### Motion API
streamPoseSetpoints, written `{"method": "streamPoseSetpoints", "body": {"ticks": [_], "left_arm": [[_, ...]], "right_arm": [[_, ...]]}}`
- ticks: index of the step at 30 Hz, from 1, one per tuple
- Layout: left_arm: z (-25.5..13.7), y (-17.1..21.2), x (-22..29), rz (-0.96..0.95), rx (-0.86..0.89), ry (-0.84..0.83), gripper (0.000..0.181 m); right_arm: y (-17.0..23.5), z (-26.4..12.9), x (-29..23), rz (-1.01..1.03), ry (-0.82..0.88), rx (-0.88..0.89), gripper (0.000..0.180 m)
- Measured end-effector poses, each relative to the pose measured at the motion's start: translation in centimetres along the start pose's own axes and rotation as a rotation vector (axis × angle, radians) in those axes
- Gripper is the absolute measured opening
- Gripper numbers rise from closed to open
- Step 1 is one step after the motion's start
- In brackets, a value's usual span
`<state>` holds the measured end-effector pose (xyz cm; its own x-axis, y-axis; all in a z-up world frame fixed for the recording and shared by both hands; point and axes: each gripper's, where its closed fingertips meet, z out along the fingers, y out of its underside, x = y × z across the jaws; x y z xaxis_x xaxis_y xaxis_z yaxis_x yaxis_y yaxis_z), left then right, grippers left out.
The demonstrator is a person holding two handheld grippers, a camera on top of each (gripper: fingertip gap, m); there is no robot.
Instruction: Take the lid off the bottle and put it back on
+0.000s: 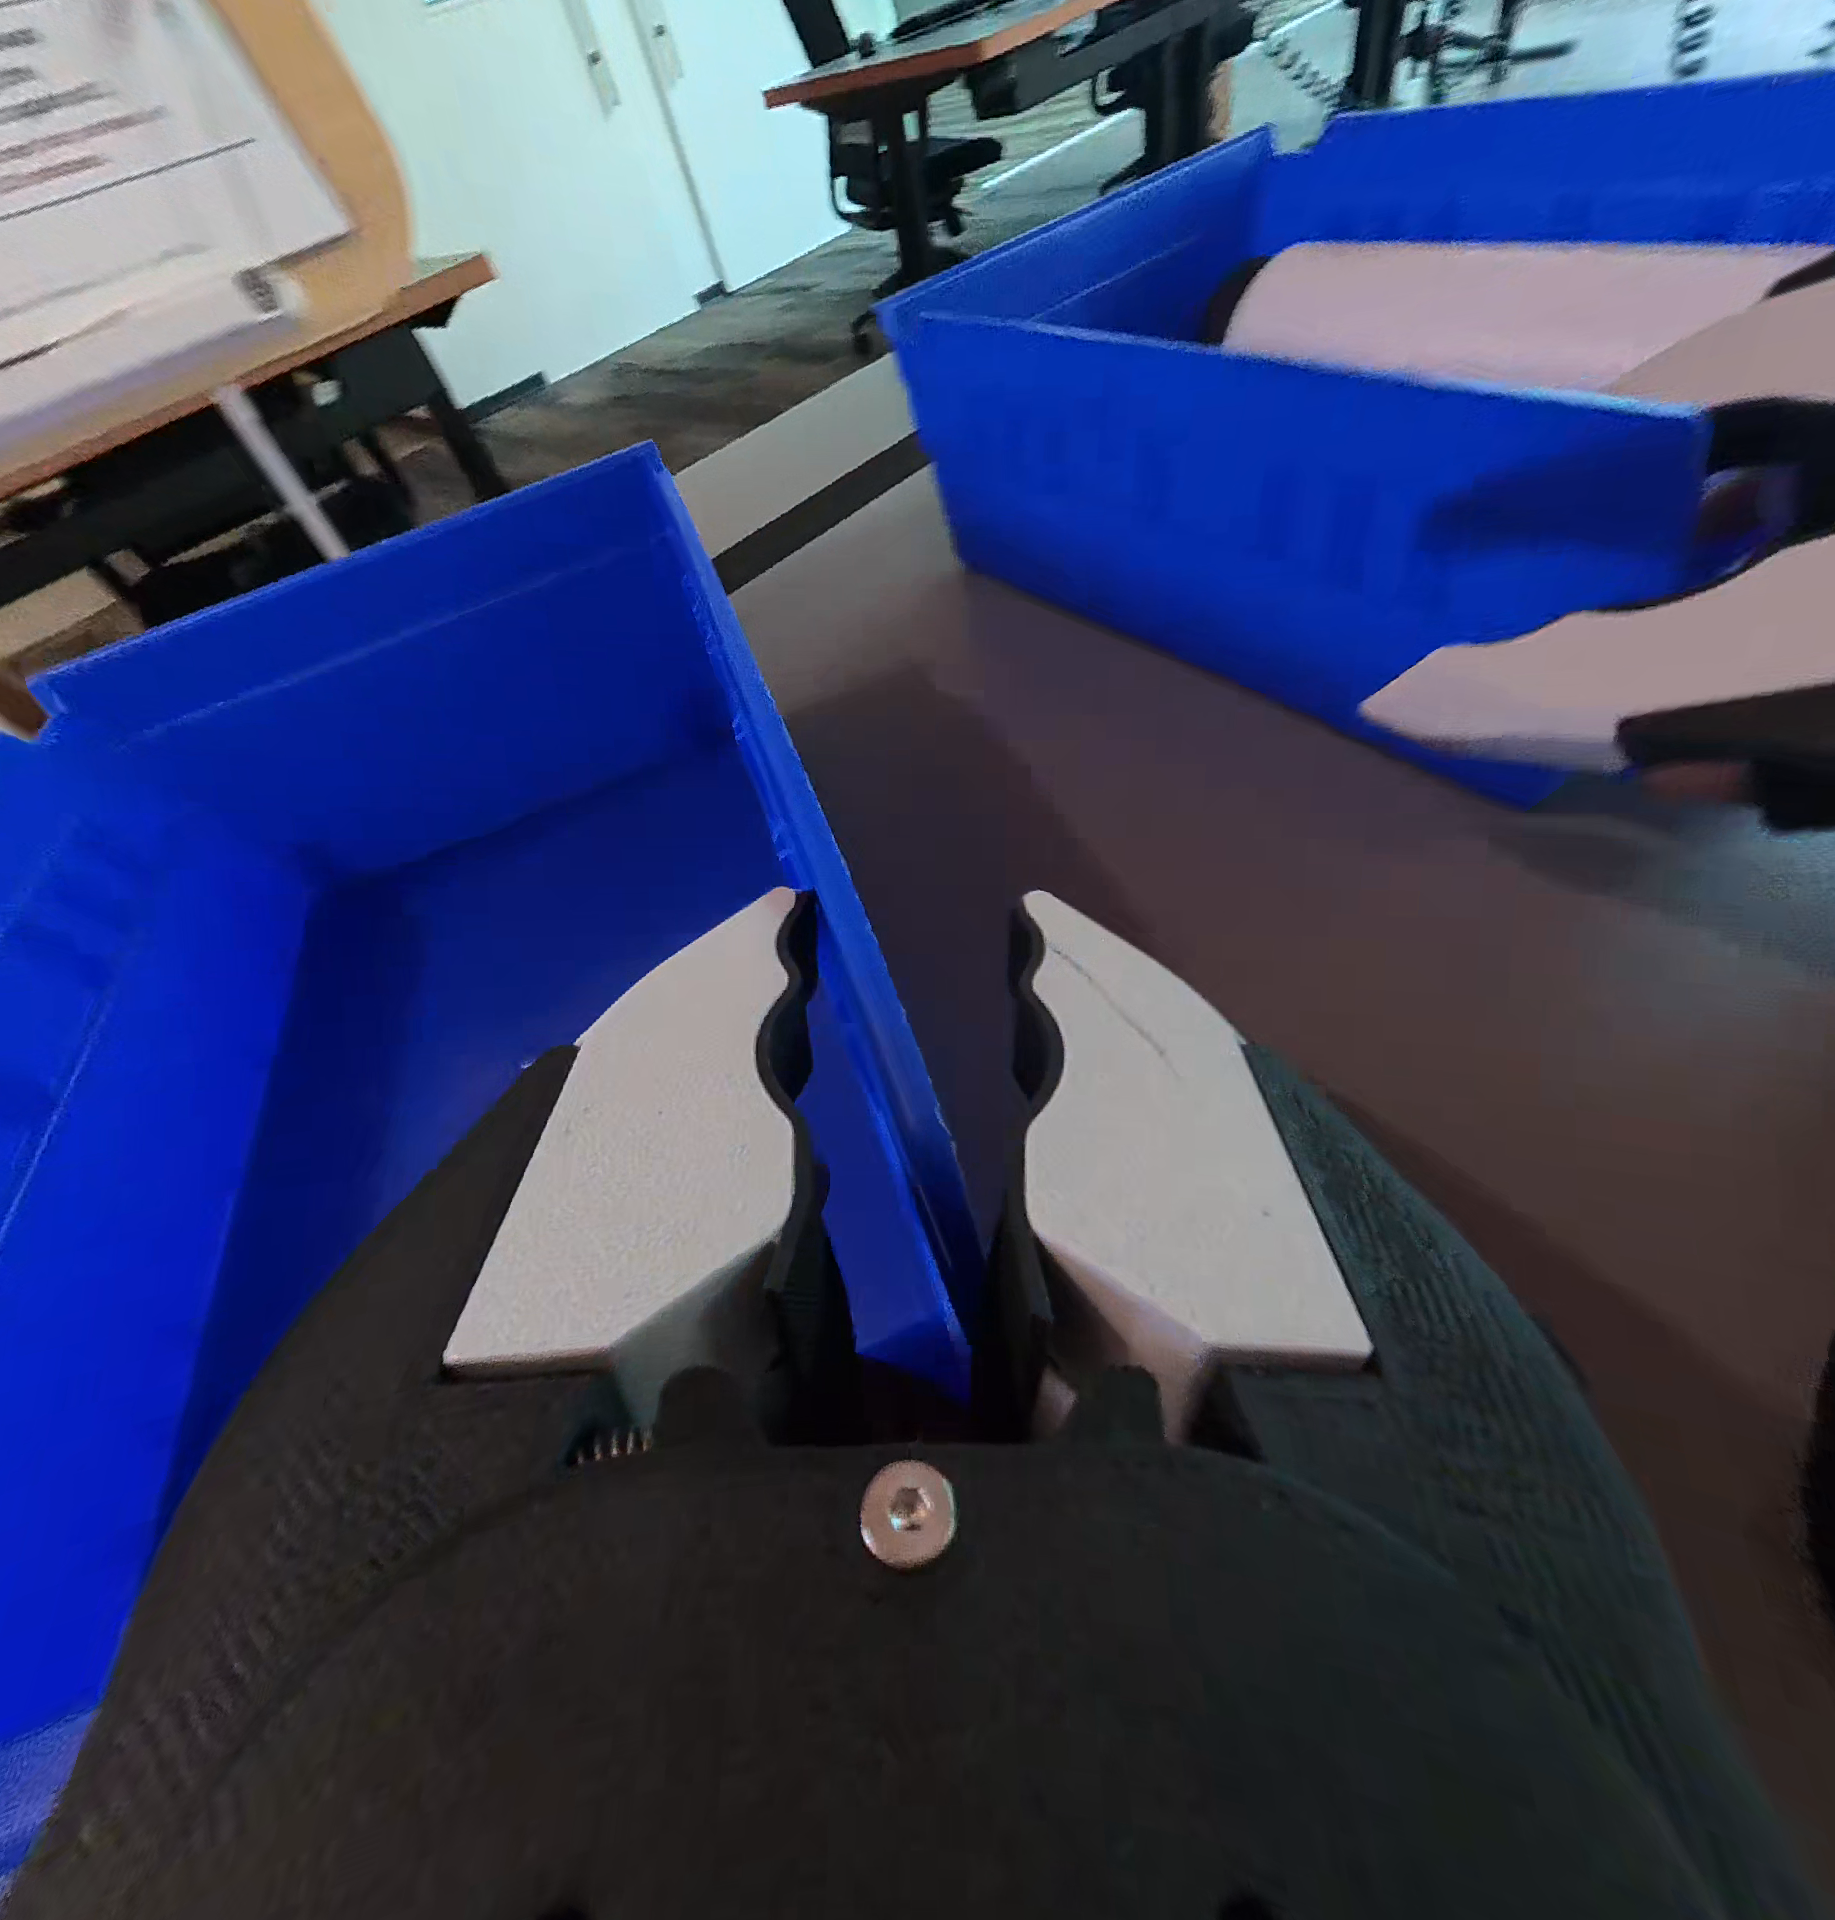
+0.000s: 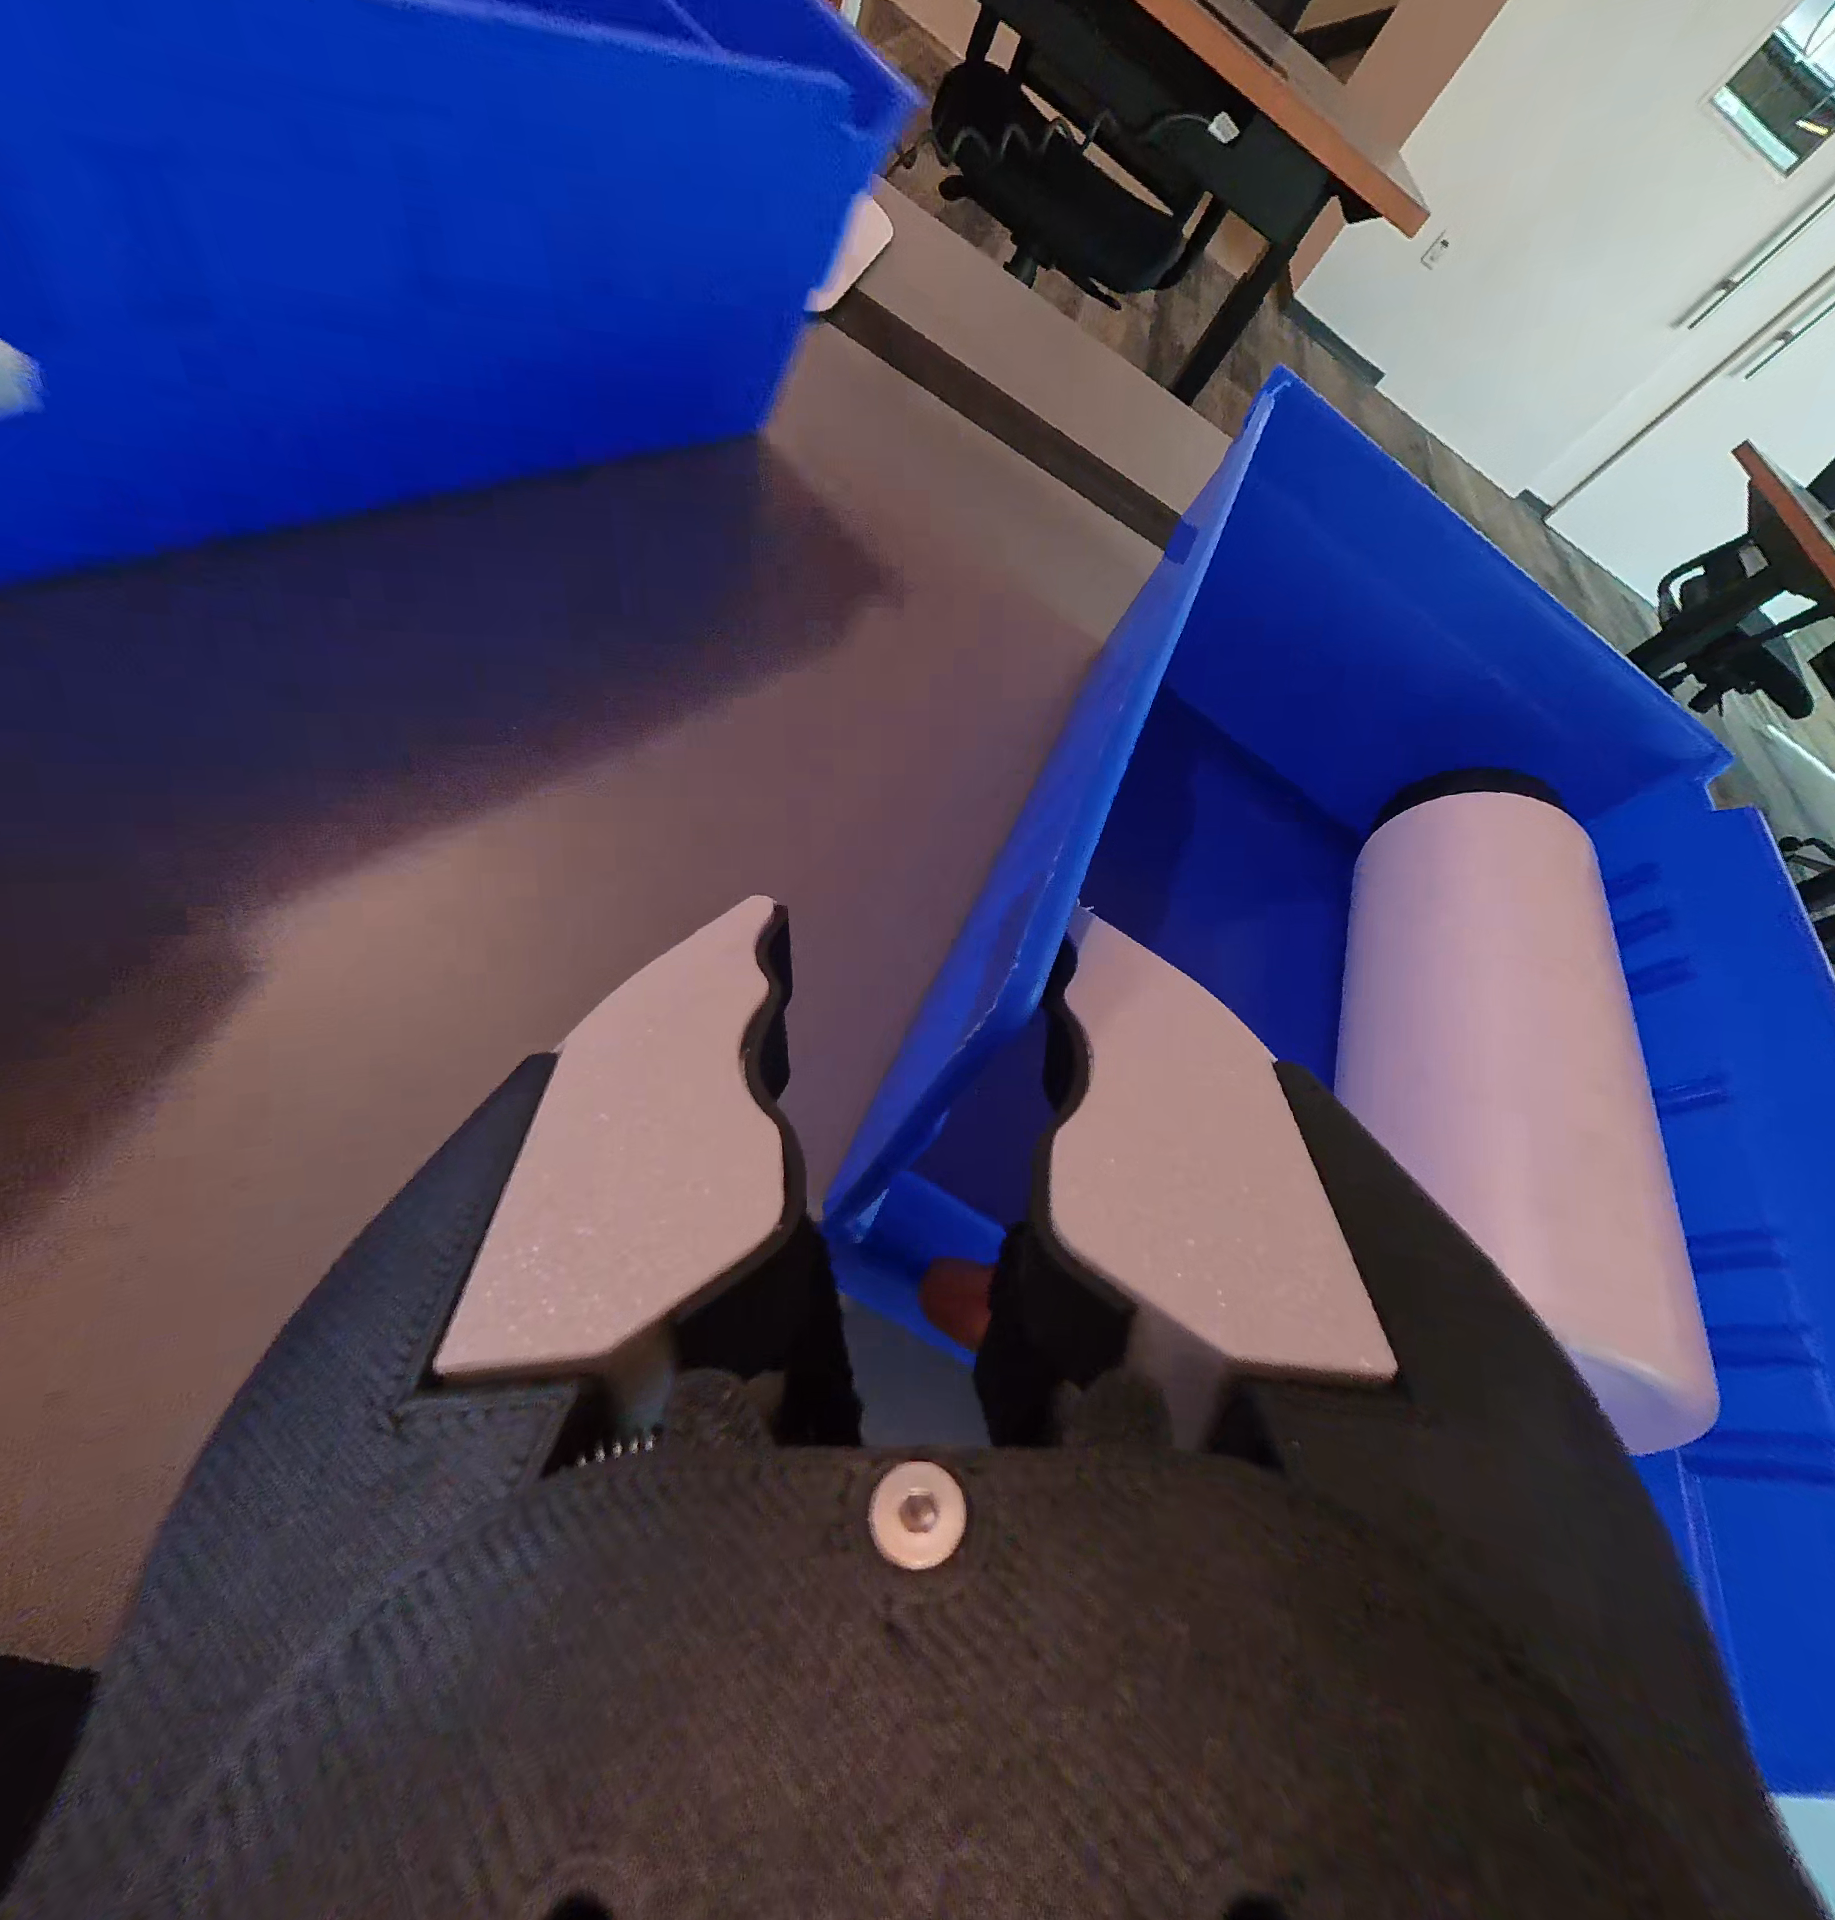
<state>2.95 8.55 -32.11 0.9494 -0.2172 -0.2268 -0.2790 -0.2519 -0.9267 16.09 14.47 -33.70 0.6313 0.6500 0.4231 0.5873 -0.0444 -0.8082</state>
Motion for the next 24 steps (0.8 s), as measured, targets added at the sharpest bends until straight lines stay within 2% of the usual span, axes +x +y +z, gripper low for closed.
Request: {"method": "streamPoseSetpoints", "body": {"ticks": [6, 9, 13, 15, 17, 21, 24], "left_arm": [[4.7, -2.9, 5.3, -0.068, 0.031, 0.138, 0.039], [6.2, -3.9, 7.1, -0.089, 0.045, 0.167, 0.039], [7.8, -4.9, 8.6, -0.129, 0.054, 0.186, 0.039], [8.5, -5.3, 9.2, -0.134, 0.056, 0.193, 0.039], [9.2, -5.6, 9.7, -0.139, 0.057, 0.201, 0.038], [10.4, -6.3, 10.6, -0.132, 0.071, 0.238, 0.038], [11.2, -6.7, 11.5, -0.121, 0.080, 0.284, 0.037]], "right_arm": [[-0.8, -0.2, 0.0, 0.098, -0.037, 0.057, 0.046], [-1.6, -0.6, 0.3, 0.139, -0.042, 0.113, 0.036], [-4.5, -3.1, 2.6, 0.193, 0.019, 0.346, 0.024], [-5.9, -5.1, 4.5, 0.202, 0.090, 0.486, 0.023], [-6.1, -6.7, 6.7, 0.179, 0.171, 0.546, 0.024], [-3.5, -7.8, 11.7, 0.169, 0.304, 0.449, 0.031], [-0.4, -8.1, 14.9, 0.268, 0.325, 0.336, 0.044]]}}
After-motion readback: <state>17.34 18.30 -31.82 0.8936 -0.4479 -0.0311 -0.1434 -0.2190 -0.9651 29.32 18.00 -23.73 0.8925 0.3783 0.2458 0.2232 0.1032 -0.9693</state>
